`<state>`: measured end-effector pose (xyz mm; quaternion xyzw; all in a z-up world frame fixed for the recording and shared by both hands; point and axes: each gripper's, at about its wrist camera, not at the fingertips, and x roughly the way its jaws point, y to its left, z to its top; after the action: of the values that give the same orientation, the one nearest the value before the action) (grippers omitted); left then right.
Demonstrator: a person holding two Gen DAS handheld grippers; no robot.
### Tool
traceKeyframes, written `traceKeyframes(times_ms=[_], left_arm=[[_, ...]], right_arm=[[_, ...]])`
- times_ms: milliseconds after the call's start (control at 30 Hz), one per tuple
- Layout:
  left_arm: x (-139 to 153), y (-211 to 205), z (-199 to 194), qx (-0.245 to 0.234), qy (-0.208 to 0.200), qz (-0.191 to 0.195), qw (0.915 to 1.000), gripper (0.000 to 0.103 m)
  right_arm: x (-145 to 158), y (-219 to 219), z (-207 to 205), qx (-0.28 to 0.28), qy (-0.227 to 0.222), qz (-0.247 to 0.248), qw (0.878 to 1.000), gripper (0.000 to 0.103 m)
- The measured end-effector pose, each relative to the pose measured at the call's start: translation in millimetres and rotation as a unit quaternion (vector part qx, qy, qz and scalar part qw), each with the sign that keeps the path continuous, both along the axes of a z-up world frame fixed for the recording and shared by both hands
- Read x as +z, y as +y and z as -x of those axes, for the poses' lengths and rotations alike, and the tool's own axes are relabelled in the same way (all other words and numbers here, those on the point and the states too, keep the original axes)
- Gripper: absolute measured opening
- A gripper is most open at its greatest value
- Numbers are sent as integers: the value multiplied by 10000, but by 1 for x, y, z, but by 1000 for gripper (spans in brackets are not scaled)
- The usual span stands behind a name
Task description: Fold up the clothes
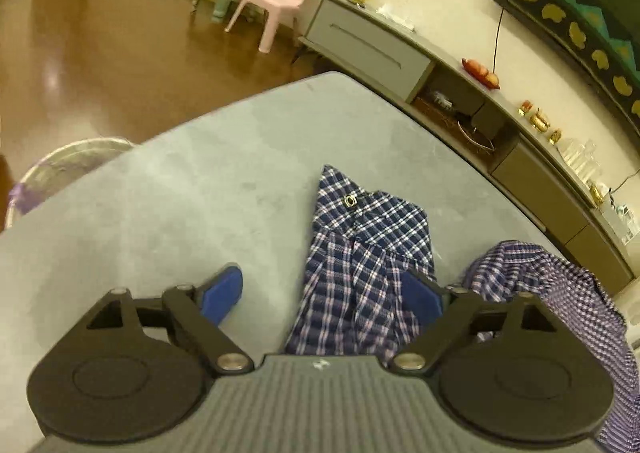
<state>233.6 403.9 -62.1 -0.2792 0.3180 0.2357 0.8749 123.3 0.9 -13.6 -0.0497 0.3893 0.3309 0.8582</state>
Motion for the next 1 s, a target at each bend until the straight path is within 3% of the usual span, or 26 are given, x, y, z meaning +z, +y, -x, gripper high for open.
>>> traceKeyframes(times_ms=[33, 100, 133, 167, 233, 400, 467, 533, 600, 667, 800, 900, 967, 1000], left_arm=[[-1, -2, -3, -18, 18, -110, 9999, 86], [-2, -5, -8, -58, 49, -315, 9995, 57], [-4, -2, -9, -120, 4, -166, 9998, 16], [-6, 0, -10, -182, -41, -16, 9998, 2], [-9, 5, -7, -173, -171, 170, 9996, 2], [4, 38, 43, 879, -935, 338, 9912, 1], [6, 59, 66, 1532, -1214, 473, 9796, 1], [6, 74, 95, 2167, -1468, 762, 9621, 2], [7, 75, 109, 2429, -1378, 728, 9574, 2], [7, 77, 123, 2678, -1286, 691, 9523, 2], [6, 78, 122, 2367, -1121, 646, 9629, 3], [3, 94, 124, 2312, -1309, 926, 9596, 13], [-3, 108, 136, 2414, -1431, 1110, 9534, 39], [-8, 117, 141, 2458, -1459, 1217, 9505, 46]], right_arm=[[4, 18, -10, 110, 34, -71, 9999, 78], [12, 56, -30, 309, 87, -216, 9992, 78], [15, 73, -41, 359, 85, -249, 9990, 78], [17, 90, -52, 382, 72, -240, 9990, 77], [15, 124, -79, 312, 107, -160, 9993, 76], [-4, 192, -135, -10, 209, 167, 9996, 56], [-16, 208, -146, -78, 246, 309, 9992, 52], [-31, 220, -150, -132, 305, 511, 9981, 50], [-48, 227, -151, -213, 368, 789, 9960, 51], [-56, 229, -145, -185, 59, 984, 9950, 49], [-59, 227, -143, -262, -54, 1036, 9943, 54], [-57, 232, -146, -300, 81, 1133, 9931, 54], [-53, 236, -147, -349, 71, 1106, 9932, 54], [-51, 237, -147, -362, 49, 1052, 9938, 54]])
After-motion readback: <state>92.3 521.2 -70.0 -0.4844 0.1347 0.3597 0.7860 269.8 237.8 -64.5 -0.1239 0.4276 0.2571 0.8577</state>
